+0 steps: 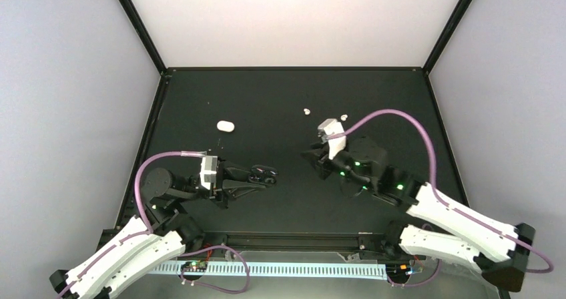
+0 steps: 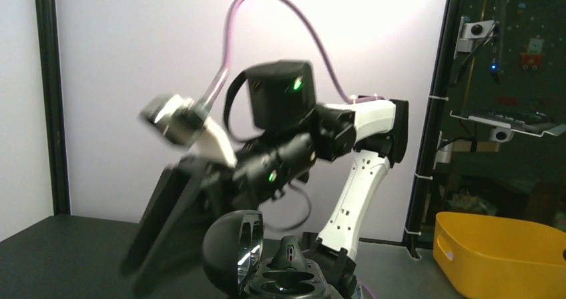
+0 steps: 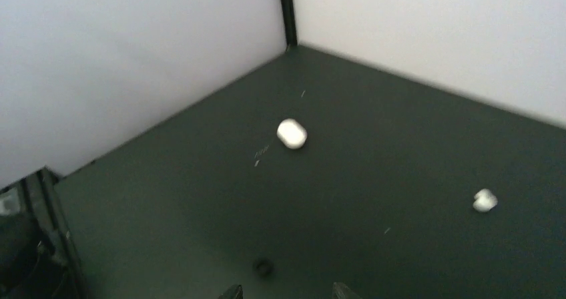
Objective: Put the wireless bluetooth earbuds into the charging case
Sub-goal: Adjust the earbud at the center of the board.
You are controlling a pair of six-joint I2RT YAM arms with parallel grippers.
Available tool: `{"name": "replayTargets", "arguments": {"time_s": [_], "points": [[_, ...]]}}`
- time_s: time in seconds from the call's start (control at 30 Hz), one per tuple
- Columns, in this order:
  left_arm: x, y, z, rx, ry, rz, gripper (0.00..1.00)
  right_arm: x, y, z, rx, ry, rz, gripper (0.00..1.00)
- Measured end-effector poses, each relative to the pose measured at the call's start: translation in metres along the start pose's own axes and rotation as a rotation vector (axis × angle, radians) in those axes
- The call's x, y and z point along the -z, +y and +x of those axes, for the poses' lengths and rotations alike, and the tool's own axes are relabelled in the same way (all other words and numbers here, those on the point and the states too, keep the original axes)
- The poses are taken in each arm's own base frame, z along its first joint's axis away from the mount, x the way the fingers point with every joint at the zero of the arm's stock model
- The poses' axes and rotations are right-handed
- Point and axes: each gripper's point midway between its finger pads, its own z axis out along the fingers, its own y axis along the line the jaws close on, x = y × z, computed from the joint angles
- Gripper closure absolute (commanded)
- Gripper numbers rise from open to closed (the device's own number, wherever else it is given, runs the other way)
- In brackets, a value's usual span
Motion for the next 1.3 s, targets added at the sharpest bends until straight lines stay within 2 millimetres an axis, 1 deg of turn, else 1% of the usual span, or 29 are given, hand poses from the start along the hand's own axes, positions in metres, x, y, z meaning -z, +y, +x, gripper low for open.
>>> {"name": "replayTargets", "arguments": {"time_s": [0.1, 0.23, 0.3, 0.33, 0.43, 0.53, 0.67, 0.77, 0.93, 1.07, 1.2, 1.3], "points": [[0.003, -0.002, -0.003, -0.001, -0.011, -0.008, 0.99, -0.030, 0.005, 0.041, -0.056, 0.103, -0.031, 0.66], [0.007, -0.004, -0.006, -0.007, -0.023, -0.018, 0.98, -0.063, 0.015, 0.089, -0.122, 0.224, -0.080, 0.66], [0.009, -0.005, -0.008, -0.011, -0.029, -0.021, 0.98, -0.079, 0.021, 0.106, -0.150, 0.271, -0.101, 0.66], [0.010, -0.006, -0.009, -0.013, -0.031, -0.024, 0.98, -0.089, 0.024, 0.117, -0.168, 0.302, -0.112, 0.66], [0.012, -0.005, -0.009, -0.012, -0.033, -0.034, 0.98, -0.110, 0.030, 0.145, -0.209, 0.383, -0.129, 0.66], [0.015, -0.006, -0.008, -0.013, -0.030, -0.042, 0.98, -0.130, 0.039, 0.167, -0.247, 0.454, -0.158, 0.66], [0.018, -0.008, -0.009, -0.026, -0.034, -0.048, 0.98, -0.150, 0.047, 0.186, -0.286, 0.512, -0.183, 0.66], [0.020, -0.008, -0.009, -0.032, -0.032, -0.053, 0.99, -0.163, 0.049, 0.195, -0.316, 0.540, -0.180, 0.66], [0.022, -0.008, -0.007, -0.039, -0.026, -0.063, 0.98, -0.181, 0.049, 0.201, -0.344, 0.551, -0.156, 0.65], [0.023, -0.009, -0.007, -0.049, -0.026, -0.066, 0.98, -0.194, 0.040, 0.209, -0.355, 0.560, -0.116, 0.66], [0.024, -0.008, -0.003, -0.045, -0.015, -0.071, 0.98, -0.208, 0.022, 0.218, -0.362, 0.575, -0.060, 0.68], [0.024, -0.007, -0.001, -0.043, -0.009, -0.075, 0.98, -0.215, 0.013, 0.225, -0.356, 0.593, -0.027, 0.69]]}}
